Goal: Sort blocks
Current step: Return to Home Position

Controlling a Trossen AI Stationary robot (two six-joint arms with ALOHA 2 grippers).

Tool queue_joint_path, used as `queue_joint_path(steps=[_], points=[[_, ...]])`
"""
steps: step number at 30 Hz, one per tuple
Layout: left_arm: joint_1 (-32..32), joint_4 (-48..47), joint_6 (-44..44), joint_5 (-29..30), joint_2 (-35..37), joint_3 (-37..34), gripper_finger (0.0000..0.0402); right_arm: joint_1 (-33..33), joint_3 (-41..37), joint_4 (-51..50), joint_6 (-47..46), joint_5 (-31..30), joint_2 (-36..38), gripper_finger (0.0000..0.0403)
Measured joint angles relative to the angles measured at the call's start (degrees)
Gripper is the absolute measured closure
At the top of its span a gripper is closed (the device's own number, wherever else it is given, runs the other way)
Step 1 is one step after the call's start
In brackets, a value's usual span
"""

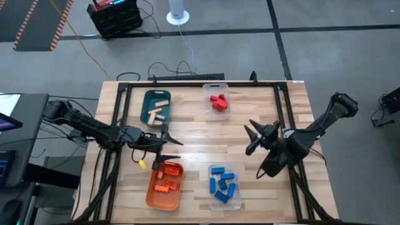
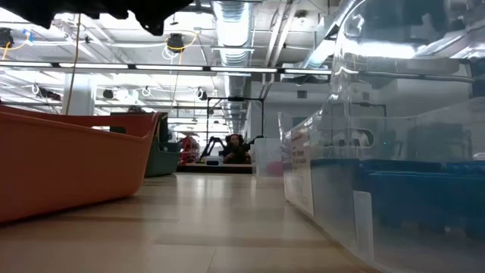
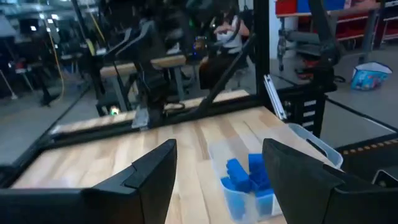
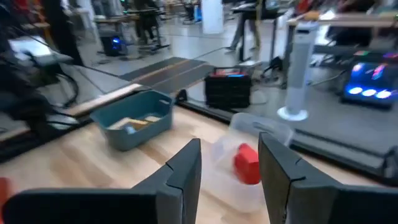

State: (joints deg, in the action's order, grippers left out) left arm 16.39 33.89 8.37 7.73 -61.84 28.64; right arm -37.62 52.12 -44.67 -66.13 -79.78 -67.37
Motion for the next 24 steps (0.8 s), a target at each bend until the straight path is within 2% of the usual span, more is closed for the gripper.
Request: queue_joint_path(steps=[3,12,18,24], points=[[0.8,-3.5,-2.5,-0.1,0.1,0.0,0.0171,-1.5,0.0,2.9,-0.2,1.8,2.0,0.0267],[6.4,-15.0,-10.3,-0.3,0.0,-0.1,0.0171,-5.2,0.0,11.2,1.5,1.8,6.5,0.0267],[10.7,-17.3,-8.3,0.0,0.3,-0.1,0.0171,-5.8,0.0,18.0,1.6,1.8,7.6,0.0267],[13.4,-20.6,-6.7,1.7,3.9,0.0,0.0171,-5.4,0.0,21.4,1.7,1.8,6.2,0.0267]])
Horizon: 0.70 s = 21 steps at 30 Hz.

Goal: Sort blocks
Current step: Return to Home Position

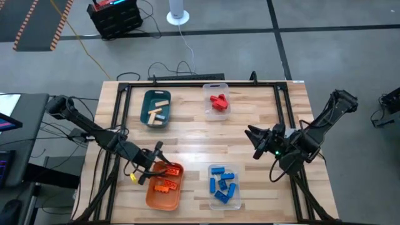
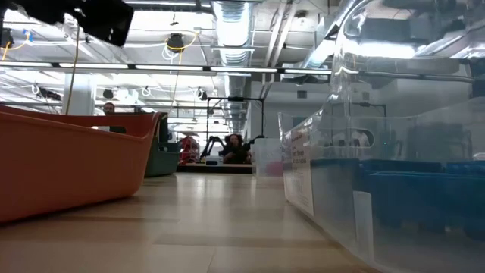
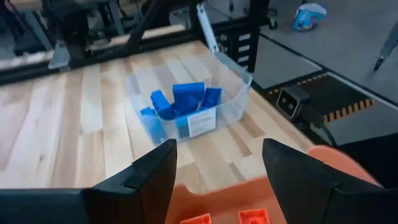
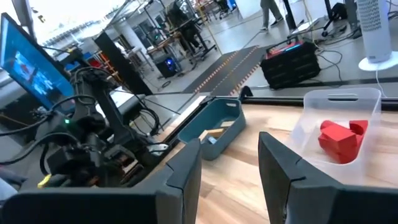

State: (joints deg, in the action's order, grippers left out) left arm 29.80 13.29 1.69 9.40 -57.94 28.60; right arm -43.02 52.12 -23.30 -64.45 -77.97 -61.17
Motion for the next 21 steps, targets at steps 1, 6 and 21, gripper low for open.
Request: queue_joint_path(steps=[1,6,21], points=[[0.2,-0.5,0.2,0.3,1.0,0.0,0.0171,-0.1,0.0,0.2,-0.1,0.0,-0.1,0.0267],[1.7,-1.8,0.7,2.8,7.4,-2.1,0.0171,-1.4,0.0,-0.2,-1.5,-0.1,-0.8,0.0267],[2.0,22.8,4.4,4.9,14.9,-20.2,0.0171,-1.7,0.0,-12.7,-19.7,-1.7,-9.5,0.0267]])
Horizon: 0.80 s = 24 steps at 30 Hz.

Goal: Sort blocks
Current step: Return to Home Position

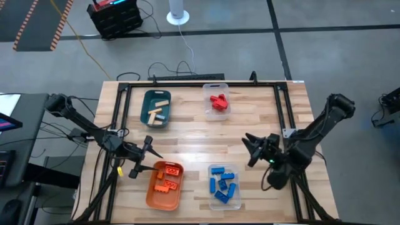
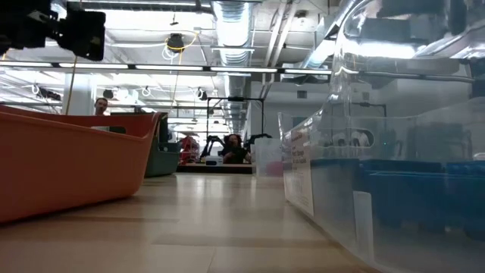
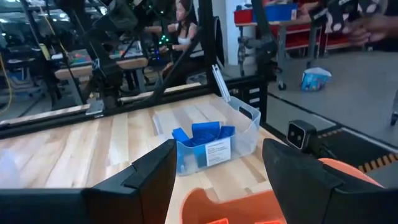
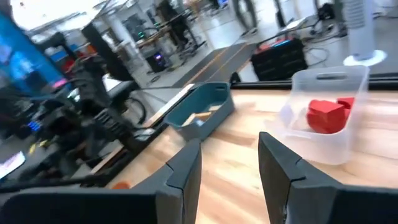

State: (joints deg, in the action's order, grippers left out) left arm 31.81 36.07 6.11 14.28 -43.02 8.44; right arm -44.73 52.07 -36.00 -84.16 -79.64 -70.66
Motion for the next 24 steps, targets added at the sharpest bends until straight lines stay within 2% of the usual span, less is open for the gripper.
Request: queue_joint_path(steps=[5,8,10,13,15,20,22,24], points=[[0.0,0.8,0.1,-0.6,1.0,-1.6,0.0171,3.8,0.0,1.4,-3.3,2.8,-3.3,0.0267],[0.0,1.3,1.1,-0.7,1.6,-2.5,0.0171,6.6,0.0,5.5,-2.4,7.8,-4.7,0.0267],[0.0,2.6,1.7,-0.9,2.1,-3.2,0.0171,8.3,0.0,10.1,1.4,11.2,-5.3,0.0267],[-0.1,2.4,1.0,-0.5,3.1,-3.7,0.0171,10.7,0.0,20.4,12.2,14.6,-5.5,0.0267],[-0.7,-0.4,-0.5,1.4,3.5,-3.7,0.0171,11.8,0.0,29.8,22.6,17.0,-5.4,0.0267],[-2.6,-18.2,-4.9,3.6,4.8,2.1,0.0171,15.2,0.0,53.1,49.4,27.9,-3.2,0.0267],[-2.7,-21.6,-5.0,3.9,5.3,3.7,0.0171,16.5,0.0,57.2,56.9,32.1,-1.9,0.0267],[-2.5,-22.2,-5.6,3.9,6.5,3.9,0.0171,17.6,0.0,56.4,60.9,34.4,-0.5,0.0267]])
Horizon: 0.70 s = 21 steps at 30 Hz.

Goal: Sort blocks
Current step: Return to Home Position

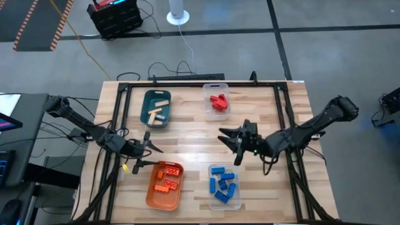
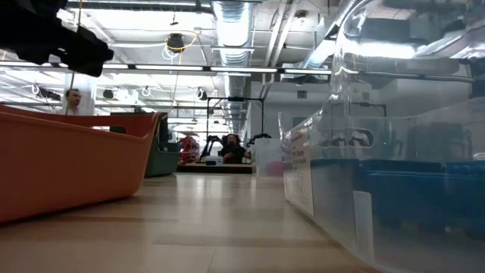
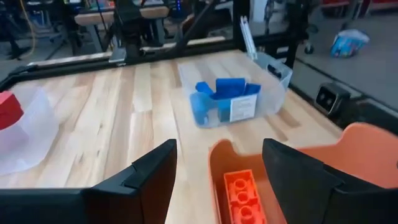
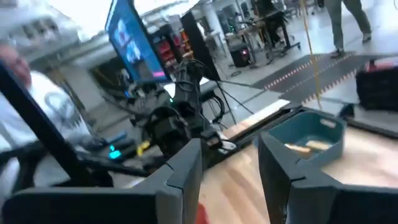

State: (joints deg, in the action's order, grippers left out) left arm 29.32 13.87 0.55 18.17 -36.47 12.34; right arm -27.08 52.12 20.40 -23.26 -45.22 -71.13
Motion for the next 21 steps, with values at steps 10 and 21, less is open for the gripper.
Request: queue_joint_path(steps=[10,21], points=[[0.5,-10.4,-4.2,0.1,5.5,-0.1,0.0171,5.3,-3.5,-9.9,0.2,7.0,5.1,0.0267],[6.0,-23.8,-11.9,5.0,16.0,0.0,0.0171,12.9,-34.1,31.5,2.2,24.0,5.6,0.0267]])
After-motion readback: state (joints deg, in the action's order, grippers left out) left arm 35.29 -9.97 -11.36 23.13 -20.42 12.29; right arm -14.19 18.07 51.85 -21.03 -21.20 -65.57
